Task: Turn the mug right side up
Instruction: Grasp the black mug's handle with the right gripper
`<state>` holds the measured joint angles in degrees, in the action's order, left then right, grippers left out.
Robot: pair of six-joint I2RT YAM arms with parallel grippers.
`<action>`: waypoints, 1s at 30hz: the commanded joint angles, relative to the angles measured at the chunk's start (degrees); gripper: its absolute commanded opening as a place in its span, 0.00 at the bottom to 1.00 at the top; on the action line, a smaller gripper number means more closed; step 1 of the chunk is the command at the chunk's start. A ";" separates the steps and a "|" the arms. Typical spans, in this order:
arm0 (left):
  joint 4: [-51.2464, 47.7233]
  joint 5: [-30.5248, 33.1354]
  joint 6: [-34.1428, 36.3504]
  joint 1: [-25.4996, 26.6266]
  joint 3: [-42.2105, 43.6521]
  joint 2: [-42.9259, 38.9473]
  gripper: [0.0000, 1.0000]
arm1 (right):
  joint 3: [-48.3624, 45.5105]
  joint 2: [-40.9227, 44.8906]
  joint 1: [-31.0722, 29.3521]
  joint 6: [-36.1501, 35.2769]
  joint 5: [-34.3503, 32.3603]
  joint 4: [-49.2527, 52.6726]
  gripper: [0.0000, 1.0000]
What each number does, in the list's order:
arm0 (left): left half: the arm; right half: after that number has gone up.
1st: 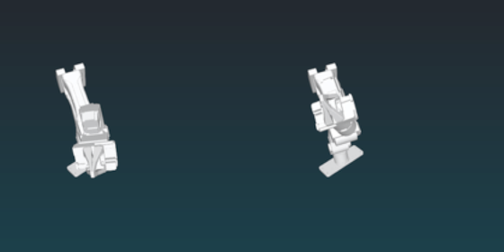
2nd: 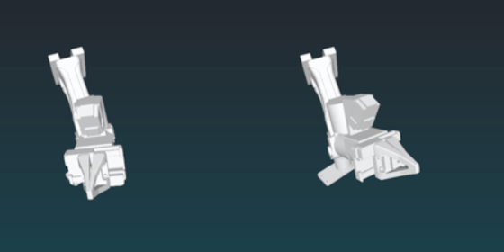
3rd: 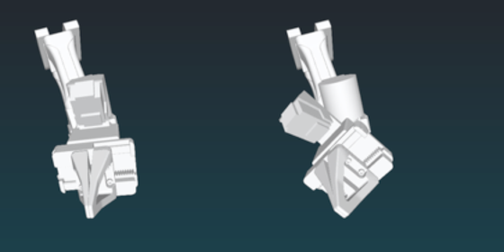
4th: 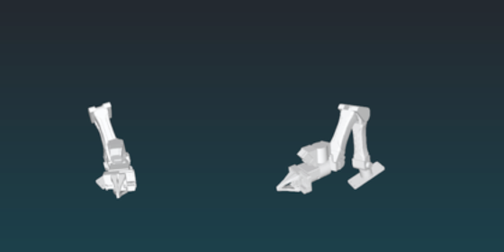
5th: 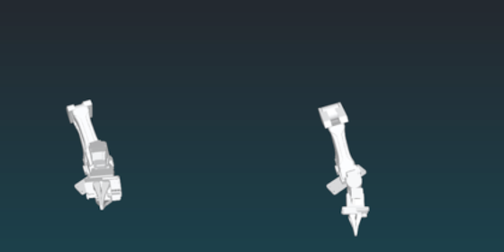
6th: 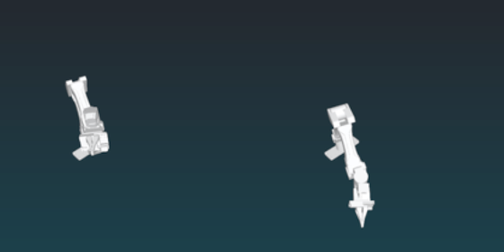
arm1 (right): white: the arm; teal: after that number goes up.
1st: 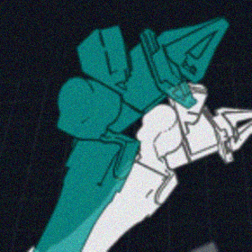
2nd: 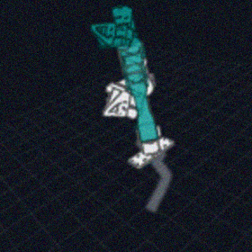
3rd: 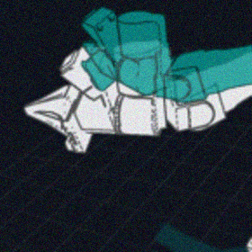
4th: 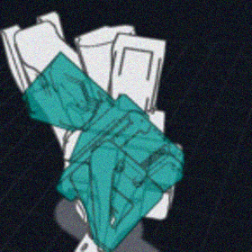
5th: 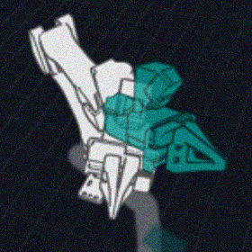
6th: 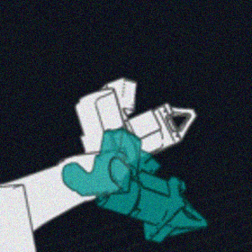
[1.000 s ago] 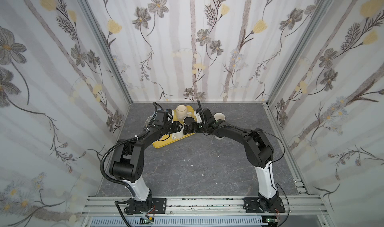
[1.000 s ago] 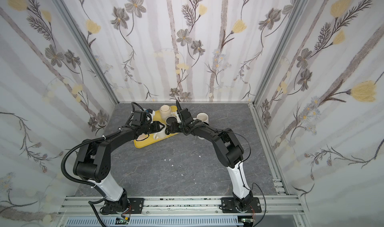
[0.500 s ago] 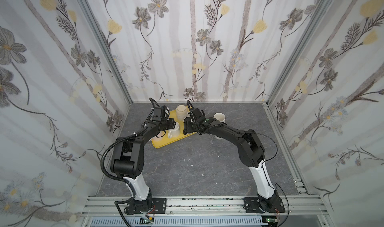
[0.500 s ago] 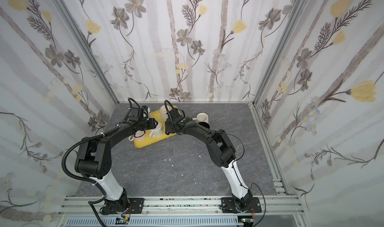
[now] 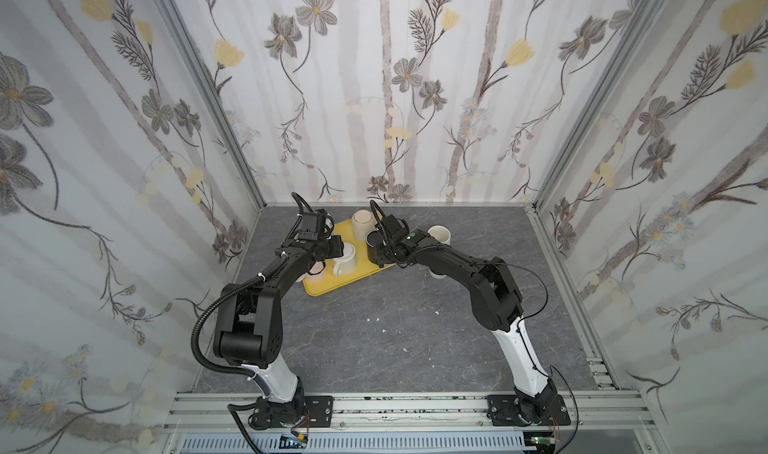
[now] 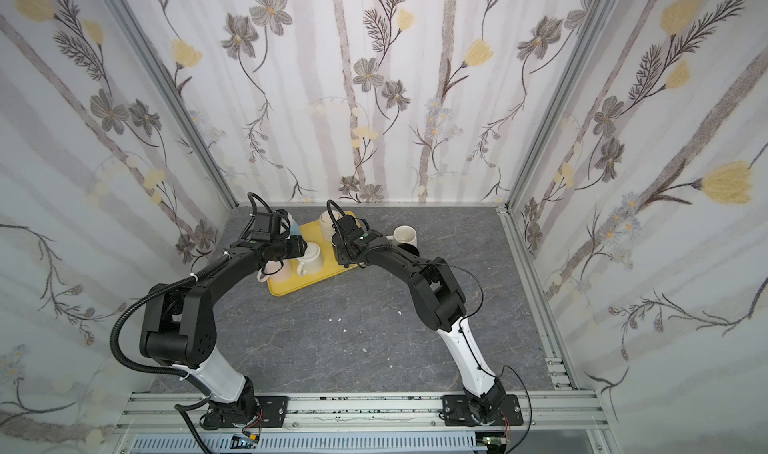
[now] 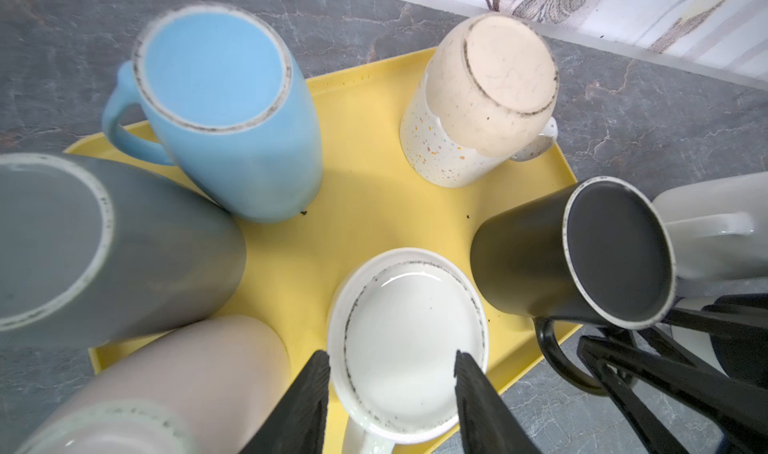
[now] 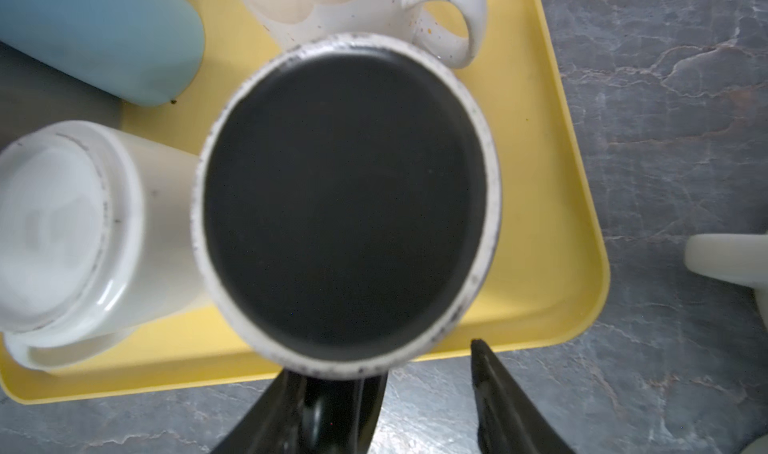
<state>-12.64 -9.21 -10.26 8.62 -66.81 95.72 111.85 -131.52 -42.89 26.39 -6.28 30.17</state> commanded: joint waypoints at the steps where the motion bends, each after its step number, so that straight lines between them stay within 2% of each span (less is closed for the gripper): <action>1: -0.68 -0.10 0.34 0.06 -0.28 -1.48 0.49 | 0.38 1.41 0.09 -2.90 -1.11 1.76 0.52; 5: -0.54 -0.82 -0.52 0.20 1.01 -3.52 0.49 | 0.66 1.23 0.02 -4.71 -1.25 1.60 0.47; 8: -0.36 -1.13 -1.11 0.42 2.59 -5.34 0.49 | 0.98 0.62 0.08 -5.45 -1.36 1.56 0.39; 16: -0.01 -1.05 -2.13 0.61 5.93 -9.36 0.50 | 5.62 -2.93 0.08 -7.22 -2.49 3.45 0.38; 22: -0.17 -0.98 -2.81 0.86 7.42 -11.35 0.50 | 6.54 -3.65 0.04 -8.80 -4.23 3.56 0.26; 24: -0.10 -0.91 -3.05 0.96 7.98 -12.07 0.50 | 6.54 -3.18 0.08 -9.07 -5.12 3.74 0.20; 28: 0.32 -0.98 -4.01 1.51 9.46 -13.82 0.50 | 6.49 -1.69 -0.08 -10.31 -6.79 3.74 0.02; 30: 0.68 -1.15 -4.73 2.02 10.38 -14.94 0.50 | 6.54 -0.68 -0.33 -11.11 -7.87 3.49 0.00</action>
<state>-13.41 -10.31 -13.54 10.17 -57.30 82.13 117.84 -134.28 -43.07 17.12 -11.09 34.50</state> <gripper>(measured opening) 0.502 0.085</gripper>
